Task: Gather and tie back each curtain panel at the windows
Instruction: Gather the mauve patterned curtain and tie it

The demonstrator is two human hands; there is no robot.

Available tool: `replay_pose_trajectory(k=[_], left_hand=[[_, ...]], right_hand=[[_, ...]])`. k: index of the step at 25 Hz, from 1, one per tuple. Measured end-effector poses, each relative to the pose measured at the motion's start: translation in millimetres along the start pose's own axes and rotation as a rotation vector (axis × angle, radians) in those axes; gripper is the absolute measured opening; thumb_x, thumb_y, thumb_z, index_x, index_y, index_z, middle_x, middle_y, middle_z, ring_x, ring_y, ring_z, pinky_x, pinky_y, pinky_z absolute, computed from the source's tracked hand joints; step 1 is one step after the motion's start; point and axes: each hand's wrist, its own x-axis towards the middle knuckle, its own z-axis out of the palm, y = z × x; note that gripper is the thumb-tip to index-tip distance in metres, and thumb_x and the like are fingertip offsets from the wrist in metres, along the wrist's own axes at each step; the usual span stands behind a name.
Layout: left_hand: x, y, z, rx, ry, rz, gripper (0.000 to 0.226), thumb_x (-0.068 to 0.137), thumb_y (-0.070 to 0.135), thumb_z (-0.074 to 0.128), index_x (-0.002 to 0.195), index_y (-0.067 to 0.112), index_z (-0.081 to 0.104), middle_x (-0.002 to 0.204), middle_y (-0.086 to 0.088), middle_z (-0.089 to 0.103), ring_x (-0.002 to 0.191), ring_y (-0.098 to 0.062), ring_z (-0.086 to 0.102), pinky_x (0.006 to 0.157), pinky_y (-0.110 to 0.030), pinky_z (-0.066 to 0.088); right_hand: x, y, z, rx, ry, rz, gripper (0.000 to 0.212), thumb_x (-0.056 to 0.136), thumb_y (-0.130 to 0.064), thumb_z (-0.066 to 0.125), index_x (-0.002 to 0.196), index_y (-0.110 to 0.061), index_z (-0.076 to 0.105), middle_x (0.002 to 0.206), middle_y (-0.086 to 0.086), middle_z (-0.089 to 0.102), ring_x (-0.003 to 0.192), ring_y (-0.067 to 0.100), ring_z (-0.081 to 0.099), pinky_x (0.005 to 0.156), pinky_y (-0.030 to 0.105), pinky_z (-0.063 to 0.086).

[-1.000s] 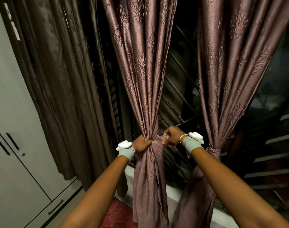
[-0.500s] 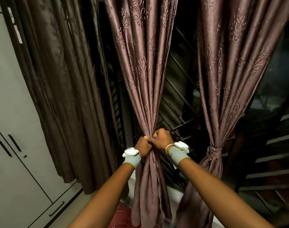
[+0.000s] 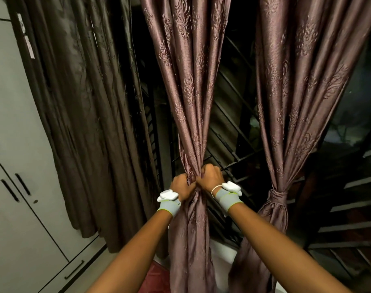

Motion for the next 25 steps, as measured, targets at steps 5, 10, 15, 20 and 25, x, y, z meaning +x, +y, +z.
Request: replay_pose_trajectory(k=[5, 10, 15, 20, 25], left_hand=[[3.2, -6.5, 2.9, 0.022, 0.001, -0.042, 0.051, 0.087, 0.050, 0.057, 0.112, 0.006, 0.061, 0.117, -0.022, 0.062, 0.112, -0.042, 0.056, 0.085, -0.041, 0.045], [7.8, -11.8, 0.5, -0.033, -0.047, -0.018, 0.059, 0.078, 0.058, 0.055, 0.111, 0.011, 0.065, 0.113, -0.019, 0.067, 0.111, -0.042, 0.058, 0.083, -0.041, 0.050], [9.6, -11.9, 1.6, -0.042, -0.054, -0.042, 0.053, 0.085, 0.049, 0.055, 0.113, 0.004, 0.062, 0.115, -0.024, 0.064, 0.112, -0.044, 0.056, 0.084, -0.042, 0.047], [18.7, -26.6, 22.1, -0.085, -0.052, -0.091, 0.062, 0.070, 0.063, 0.047, 0.107, 0.017, 0.064, 0.107, -0.012, 0.069, 0.106, -0.030, 0.064, 0.081, -0.033, 0.050], [27.6, -41.4, 12.7, -0.086, -0.176, -0.065, 0.070, 0.060, 0.058, 0.065, 0.115, 0.014, 0.065, 0.114, -0.008, 0.070, 0.113, -0.025, 0.062, 0.093, -0.039, 0.051]], right_hand=[[2.3, -1.2, 2.7, 0.211, -0.146, 0.056, 0.021, 0.063, -0.025, 0.062, 0.077, -0.010, 0.069, 0.077, 0.010, 0.073, 0.081, 0.030, 0.070, 0.077, 0.040, 0.059], [2.9, -0.7, -3.6, 0.307, -0.203, 0.032, 0.021, 0.070, -0.006, 0.062, 0.090, -0.010, 0.067, 0.078, 0.011, 0.073, 0.076, 0.029, 0.072, 0.076, 0.046, 0.060], [3.8, -5.3, -5.8, 0.314, -0.305, -0.028, 0.045, 0.076, -0.007, 0.068, 0.116, -0.012, 0.049, 0.088, 0.014, 0.071, 0.075, 0.024, 0.066, 0.072, 0.045, 0.060], [-3.3, 3.3, -2.2, 0.110, -0.110, -0.025, 0.060, 0.059, -0.044, 0.086, 0.102, -0.010, 0.062, 0.100, 0.013, 0.070, 0.096, 0.032, 0.064, 0.078, 0.035, 0.050], [-0.8, 6.4, 6.8, 0.057, -0.117, -0.020, 0.067, 0.065, -0.058, 0.077, 0.113, -0.014, 0.063, 0.112, 0.017, 0.060, 0.108, 0.036, 0.059, 0.087, 0.037, 0.051]])
